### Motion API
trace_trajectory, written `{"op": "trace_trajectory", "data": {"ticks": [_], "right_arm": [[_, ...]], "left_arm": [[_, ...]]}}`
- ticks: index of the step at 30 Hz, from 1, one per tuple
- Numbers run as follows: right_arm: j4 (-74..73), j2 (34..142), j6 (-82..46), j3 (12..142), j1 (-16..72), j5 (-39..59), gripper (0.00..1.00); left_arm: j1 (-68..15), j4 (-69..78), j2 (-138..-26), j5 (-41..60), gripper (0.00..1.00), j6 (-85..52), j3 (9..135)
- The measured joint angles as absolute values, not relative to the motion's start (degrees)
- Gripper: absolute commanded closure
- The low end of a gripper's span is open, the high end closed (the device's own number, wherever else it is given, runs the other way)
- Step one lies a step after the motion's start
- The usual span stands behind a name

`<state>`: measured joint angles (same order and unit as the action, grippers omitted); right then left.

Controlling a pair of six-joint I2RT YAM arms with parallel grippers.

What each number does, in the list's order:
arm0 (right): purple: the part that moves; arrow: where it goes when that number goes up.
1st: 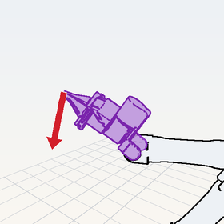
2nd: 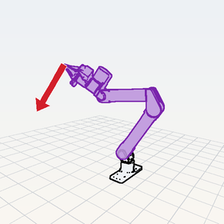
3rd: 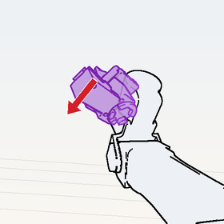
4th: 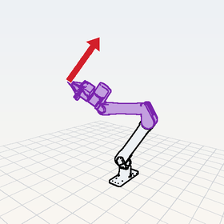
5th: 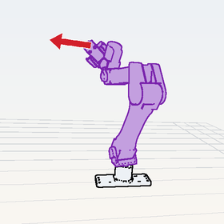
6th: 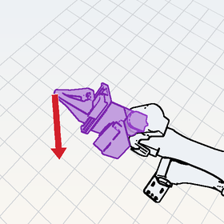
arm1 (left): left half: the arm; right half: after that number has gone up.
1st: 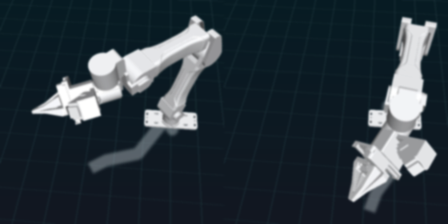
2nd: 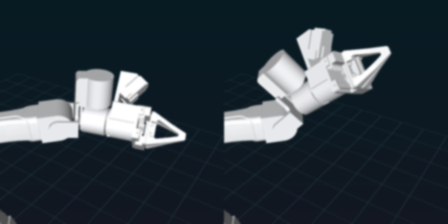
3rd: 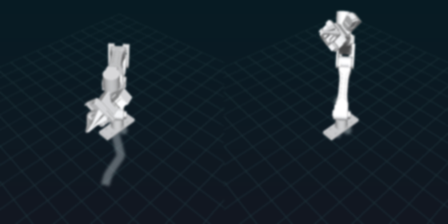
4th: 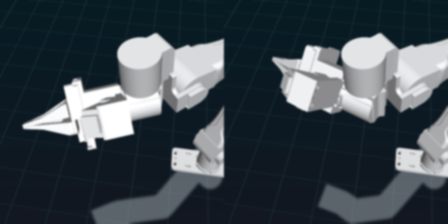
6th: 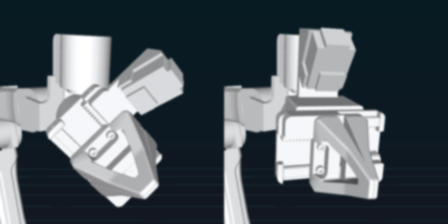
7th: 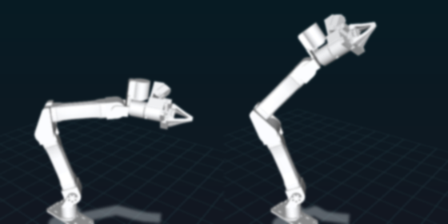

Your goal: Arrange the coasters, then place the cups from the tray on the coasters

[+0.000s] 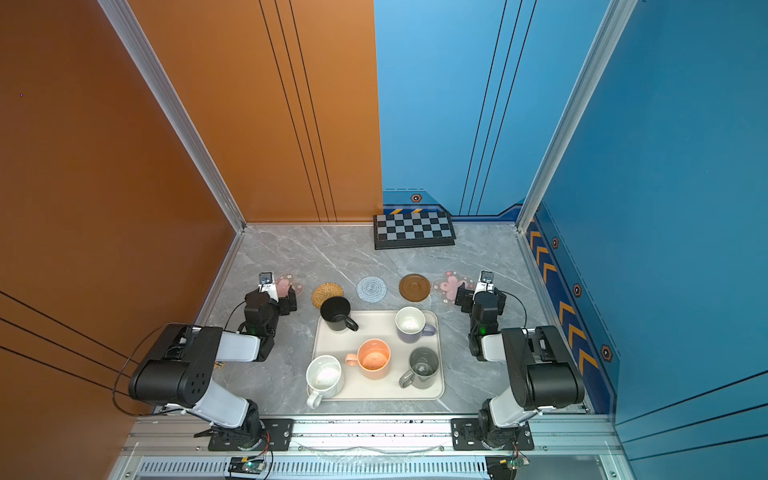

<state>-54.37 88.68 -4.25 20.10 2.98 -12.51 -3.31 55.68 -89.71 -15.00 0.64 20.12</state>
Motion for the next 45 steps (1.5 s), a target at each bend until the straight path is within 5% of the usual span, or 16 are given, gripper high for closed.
{"op": "trace_trajectory", "data": {"ticks": [19,35,45], "right_arm": [[-54.2,88.7,-4.0,20.1,2.9,-10.5,0.0],[-32.3,72.6,-6.4,27.9,0.8,-10.9,0.0],[-13.2,66.8,-7.9,38.7,2.5,-10.4,0.0]], "left_arm": [[-3.1,52.7,-87.9,-17.0,0.02,-0.4,20.4],[-5.8,14.6,-70.1,-26.7,0.0,-11.7,40.1],[-9.6,-12.1,-80.2,-19.2,0.23,-18.5,58.2]]}}
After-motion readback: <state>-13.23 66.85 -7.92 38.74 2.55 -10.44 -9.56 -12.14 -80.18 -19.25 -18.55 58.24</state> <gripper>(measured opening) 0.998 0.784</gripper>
